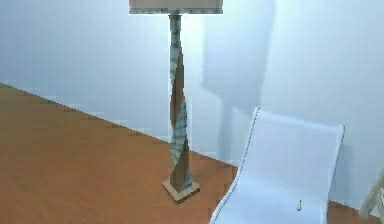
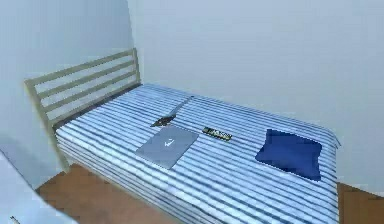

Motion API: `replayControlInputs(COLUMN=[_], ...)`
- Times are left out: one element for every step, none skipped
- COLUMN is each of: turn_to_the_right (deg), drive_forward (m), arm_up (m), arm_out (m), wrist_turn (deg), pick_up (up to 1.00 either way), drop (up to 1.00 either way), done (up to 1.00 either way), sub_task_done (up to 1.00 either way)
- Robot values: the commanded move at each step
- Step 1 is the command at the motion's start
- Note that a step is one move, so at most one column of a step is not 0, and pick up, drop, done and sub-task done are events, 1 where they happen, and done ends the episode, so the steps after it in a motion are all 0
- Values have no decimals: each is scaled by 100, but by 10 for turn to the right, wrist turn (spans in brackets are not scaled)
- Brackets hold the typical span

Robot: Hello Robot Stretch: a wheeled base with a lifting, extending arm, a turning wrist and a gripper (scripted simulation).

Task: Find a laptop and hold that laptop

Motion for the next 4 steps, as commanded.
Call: replayControlInputs(turn_to_the_right=[450,330,0,-450], drive_forward=[0,0,35,0], arm_up=[0,0,0,0], arm_out=[0,0,0,0], wrist_turn=[0,0,0,0], pick_up=[0,0,0,0], drop=[0,0,0,0], done=[0,0,0,0], sub_task_done=[0,0,0,0])
